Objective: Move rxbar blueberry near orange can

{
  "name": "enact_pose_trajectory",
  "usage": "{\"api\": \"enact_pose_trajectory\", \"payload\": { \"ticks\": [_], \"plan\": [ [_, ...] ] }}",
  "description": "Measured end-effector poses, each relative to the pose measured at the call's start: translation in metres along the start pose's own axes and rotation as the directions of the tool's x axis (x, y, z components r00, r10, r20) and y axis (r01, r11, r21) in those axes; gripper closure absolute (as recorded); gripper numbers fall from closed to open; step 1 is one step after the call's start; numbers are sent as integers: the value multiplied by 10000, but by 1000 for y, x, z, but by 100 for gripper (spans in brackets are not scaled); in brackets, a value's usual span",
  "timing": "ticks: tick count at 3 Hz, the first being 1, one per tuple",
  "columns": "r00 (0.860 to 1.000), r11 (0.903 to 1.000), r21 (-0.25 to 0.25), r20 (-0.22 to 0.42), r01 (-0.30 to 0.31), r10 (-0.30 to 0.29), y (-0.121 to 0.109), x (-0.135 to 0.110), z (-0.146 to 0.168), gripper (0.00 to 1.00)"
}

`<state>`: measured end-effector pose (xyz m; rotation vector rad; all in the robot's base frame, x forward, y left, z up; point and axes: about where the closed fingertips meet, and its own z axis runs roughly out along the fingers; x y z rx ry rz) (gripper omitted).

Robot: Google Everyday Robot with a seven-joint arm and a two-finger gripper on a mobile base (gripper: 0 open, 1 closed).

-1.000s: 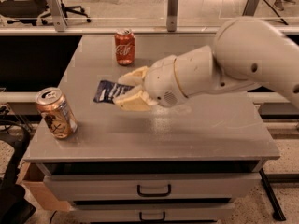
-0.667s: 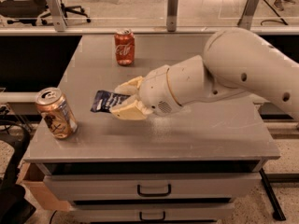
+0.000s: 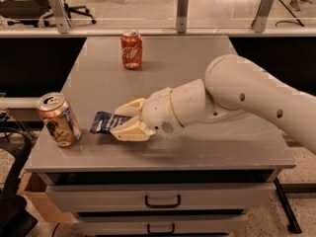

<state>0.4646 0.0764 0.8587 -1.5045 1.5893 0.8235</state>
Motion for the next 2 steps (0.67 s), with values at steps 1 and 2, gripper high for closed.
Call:
{"api": "enact_pose_trajectory", "payload": {
  "ticks": [1,2],
  "plan": [
    [10000,10000,-16,-16,27,-27,1,-1,1,82],
    [10000,10000,-43,-24,56,-56,2,-2,2,59]
  ]
}}
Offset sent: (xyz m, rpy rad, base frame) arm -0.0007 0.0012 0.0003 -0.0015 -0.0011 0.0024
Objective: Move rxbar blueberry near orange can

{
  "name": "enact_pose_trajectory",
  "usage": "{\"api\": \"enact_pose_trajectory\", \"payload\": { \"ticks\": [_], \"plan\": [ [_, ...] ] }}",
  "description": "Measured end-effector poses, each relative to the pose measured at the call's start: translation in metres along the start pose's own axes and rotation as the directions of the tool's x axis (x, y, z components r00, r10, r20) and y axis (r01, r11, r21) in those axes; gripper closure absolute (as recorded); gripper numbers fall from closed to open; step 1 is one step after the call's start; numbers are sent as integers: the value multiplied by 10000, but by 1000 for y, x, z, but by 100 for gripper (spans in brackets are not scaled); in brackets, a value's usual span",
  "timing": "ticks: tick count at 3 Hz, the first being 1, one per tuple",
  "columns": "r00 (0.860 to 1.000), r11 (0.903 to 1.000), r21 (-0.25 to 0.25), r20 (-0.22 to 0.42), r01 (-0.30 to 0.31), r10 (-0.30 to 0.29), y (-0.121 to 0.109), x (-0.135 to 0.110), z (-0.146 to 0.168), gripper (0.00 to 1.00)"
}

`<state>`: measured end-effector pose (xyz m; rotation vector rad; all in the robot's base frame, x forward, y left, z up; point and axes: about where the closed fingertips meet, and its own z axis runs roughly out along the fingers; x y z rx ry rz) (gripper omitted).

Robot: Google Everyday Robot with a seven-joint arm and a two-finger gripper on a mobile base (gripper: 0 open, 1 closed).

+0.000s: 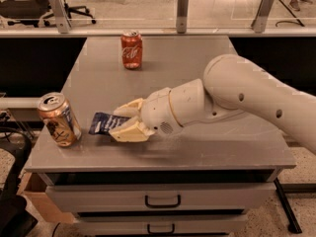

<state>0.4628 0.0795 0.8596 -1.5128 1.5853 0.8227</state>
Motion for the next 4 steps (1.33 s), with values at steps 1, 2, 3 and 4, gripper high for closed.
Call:
{"api": "enact_pose_trajectory", "payload": {
  "ticks": [1,2,3,4],
  "plan": [
    [10000,10000,-27,-9,31,-31,1,-1,1,35],
    [10000,10000,-51,-17,60,-60,2,-3,2,13],
    [10000,9999,-75,-26,88,-88,4,-4,3,0],
    [10000,9999,-76,-26,89,-90,4,-4,3,0]
  ]
}}
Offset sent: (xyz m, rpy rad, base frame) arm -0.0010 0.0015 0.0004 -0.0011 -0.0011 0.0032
